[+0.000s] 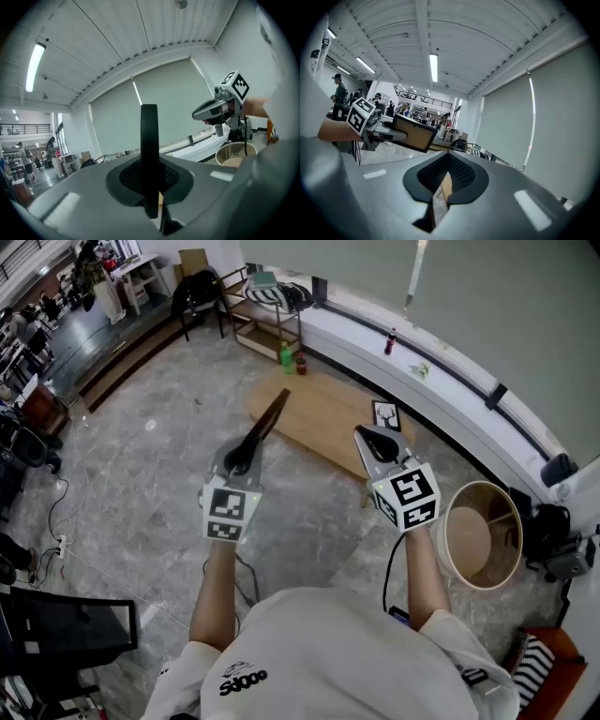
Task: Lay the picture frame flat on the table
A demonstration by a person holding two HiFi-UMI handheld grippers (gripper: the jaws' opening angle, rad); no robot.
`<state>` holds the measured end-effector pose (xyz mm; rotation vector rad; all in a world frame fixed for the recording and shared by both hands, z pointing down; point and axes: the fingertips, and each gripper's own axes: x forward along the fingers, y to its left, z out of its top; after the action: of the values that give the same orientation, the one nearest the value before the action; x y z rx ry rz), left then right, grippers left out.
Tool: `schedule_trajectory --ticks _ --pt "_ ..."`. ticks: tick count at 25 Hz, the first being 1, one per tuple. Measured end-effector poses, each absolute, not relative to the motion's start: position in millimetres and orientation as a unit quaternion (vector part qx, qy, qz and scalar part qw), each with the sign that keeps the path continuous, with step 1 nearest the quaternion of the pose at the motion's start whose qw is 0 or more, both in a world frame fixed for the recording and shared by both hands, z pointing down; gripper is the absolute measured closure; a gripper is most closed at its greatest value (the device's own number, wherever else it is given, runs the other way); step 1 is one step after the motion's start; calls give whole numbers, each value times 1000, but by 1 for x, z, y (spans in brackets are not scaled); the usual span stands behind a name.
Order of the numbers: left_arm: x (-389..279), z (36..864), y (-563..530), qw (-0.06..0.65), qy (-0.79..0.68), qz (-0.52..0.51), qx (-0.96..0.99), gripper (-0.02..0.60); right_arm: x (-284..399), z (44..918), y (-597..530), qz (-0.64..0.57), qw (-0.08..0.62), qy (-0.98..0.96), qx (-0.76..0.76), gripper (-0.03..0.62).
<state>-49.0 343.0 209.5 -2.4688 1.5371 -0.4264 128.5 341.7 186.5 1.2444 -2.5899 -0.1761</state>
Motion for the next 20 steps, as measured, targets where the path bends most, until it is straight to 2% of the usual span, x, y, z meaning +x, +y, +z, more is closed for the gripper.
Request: schedule_trajectory --ticks 9,20 --pt "-24 212 343 96 528 -141 -832 563 156 186 341 -47 103 -899 423 591" --pt "6 221 351 86 542 -152 -822 563 186 200 340 -30 107 -907 406 591"
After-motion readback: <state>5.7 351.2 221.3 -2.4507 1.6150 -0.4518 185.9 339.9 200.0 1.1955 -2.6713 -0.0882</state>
